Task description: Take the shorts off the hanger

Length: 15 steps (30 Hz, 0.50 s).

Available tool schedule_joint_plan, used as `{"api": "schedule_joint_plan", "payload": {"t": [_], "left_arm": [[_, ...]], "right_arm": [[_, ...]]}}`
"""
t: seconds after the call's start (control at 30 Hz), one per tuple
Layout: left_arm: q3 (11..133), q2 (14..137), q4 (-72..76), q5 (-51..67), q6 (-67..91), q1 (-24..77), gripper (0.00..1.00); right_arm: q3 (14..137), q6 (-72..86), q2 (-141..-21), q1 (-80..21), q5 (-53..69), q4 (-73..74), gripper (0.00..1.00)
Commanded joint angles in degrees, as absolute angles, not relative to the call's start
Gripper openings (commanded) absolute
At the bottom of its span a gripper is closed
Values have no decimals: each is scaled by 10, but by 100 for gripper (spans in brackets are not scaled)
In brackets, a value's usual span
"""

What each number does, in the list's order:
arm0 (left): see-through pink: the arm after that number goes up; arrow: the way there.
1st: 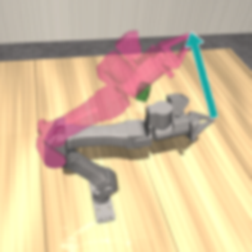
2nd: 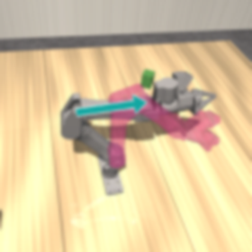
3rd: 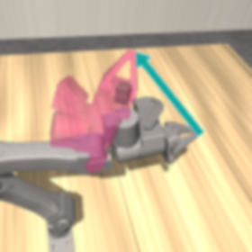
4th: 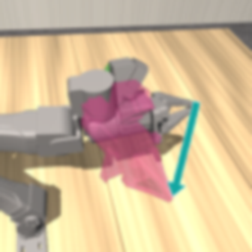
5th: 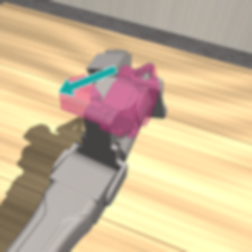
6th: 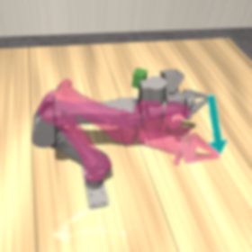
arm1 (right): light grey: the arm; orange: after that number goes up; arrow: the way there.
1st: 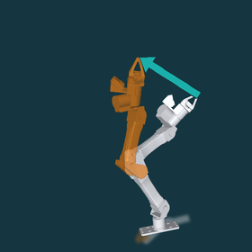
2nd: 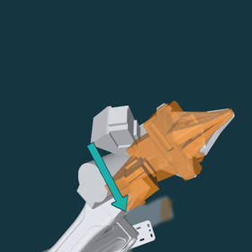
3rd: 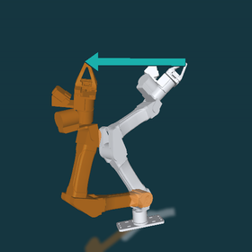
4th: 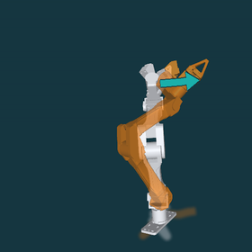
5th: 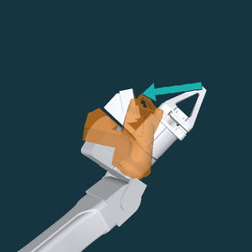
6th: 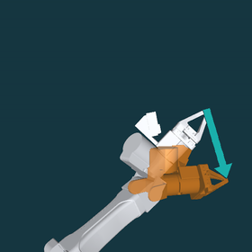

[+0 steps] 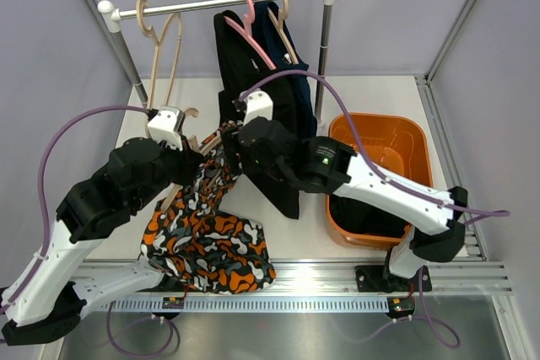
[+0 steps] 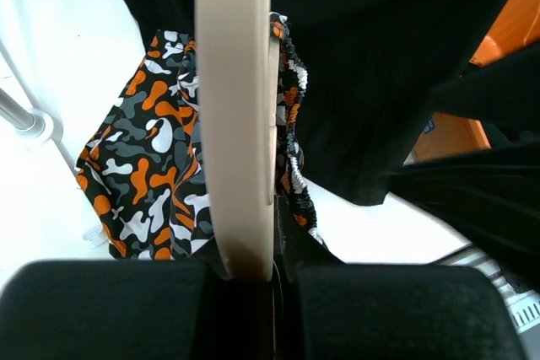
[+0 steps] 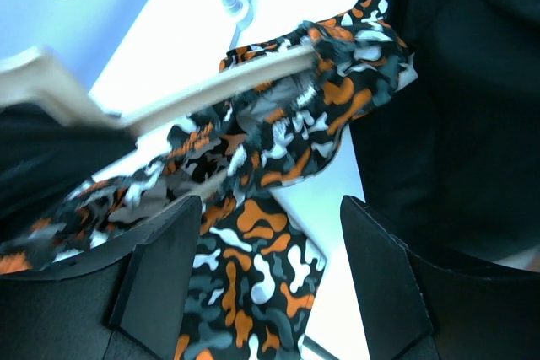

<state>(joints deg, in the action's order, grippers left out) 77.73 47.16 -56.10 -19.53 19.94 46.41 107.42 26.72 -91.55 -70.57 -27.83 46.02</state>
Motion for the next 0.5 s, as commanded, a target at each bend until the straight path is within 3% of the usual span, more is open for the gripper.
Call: {"api": "schedule_joint_plan", "payload": {"t": [0.0,0.23,0.47], "left_arm": [[799,456,-538,-167,192,467,0],[802,442,-548,-161,192,467,0],[808,433,-557,-161,189,467,0]], "right_arm": [[1126,252,-959,-710,-308,446,76],[1180,247,-1034,-682,-303,441,73],[1156,250,-1020,-660,-298,425,61]]}}
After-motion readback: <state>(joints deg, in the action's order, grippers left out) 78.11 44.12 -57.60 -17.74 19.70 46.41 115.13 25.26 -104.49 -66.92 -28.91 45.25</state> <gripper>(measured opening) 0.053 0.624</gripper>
